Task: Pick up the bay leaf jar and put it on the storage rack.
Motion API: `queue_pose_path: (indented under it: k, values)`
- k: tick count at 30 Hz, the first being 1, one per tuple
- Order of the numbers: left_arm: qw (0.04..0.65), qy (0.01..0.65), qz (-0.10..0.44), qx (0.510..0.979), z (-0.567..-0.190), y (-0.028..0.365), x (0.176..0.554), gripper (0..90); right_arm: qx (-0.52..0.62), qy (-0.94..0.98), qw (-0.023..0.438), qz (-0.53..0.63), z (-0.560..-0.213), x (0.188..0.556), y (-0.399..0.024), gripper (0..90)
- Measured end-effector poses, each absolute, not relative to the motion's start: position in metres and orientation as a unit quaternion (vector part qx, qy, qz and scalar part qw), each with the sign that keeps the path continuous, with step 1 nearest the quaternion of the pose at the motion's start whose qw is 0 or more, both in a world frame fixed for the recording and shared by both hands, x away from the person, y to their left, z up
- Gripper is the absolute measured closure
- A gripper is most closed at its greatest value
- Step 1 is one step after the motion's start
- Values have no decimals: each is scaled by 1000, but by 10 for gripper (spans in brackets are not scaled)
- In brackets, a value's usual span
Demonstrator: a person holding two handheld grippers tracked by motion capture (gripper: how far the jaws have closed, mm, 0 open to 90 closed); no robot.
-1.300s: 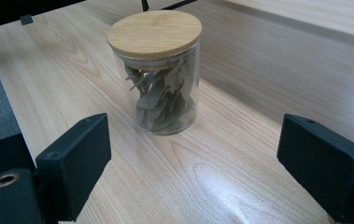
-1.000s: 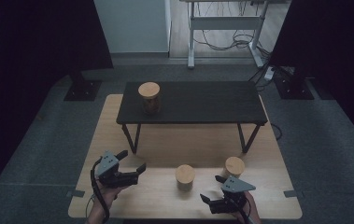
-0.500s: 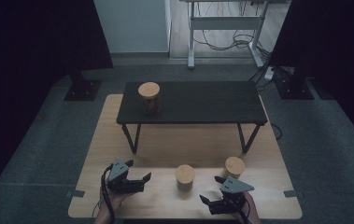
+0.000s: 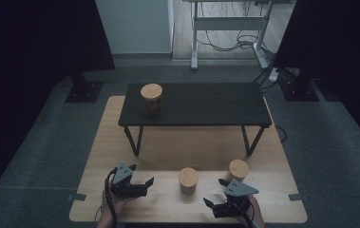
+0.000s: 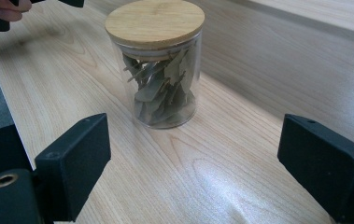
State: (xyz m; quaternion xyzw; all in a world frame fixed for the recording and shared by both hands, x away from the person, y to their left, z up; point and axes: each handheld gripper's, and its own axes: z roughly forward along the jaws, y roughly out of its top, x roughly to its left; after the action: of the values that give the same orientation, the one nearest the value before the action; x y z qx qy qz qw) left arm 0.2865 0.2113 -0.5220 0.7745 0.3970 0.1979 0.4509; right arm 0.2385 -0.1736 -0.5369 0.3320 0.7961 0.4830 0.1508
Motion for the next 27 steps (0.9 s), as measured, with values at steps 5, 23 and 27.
queue_pose_path:
  k: [5, 23, 27]
  values:
    - [445, 391, 198, 781, -525, 210, 288, 84, 330, 796, 157, 482, -537, 238, -171, 88]
    - [435, 373, 186, 798, -533, 199, 288, 83, 323, 791, 165, 492, -536, 237, -160, 88]
    - [435, 375, 184, 798, -534, 199, 288, 84, 325, 792, 169, 489, -537, 238, -158, 92]
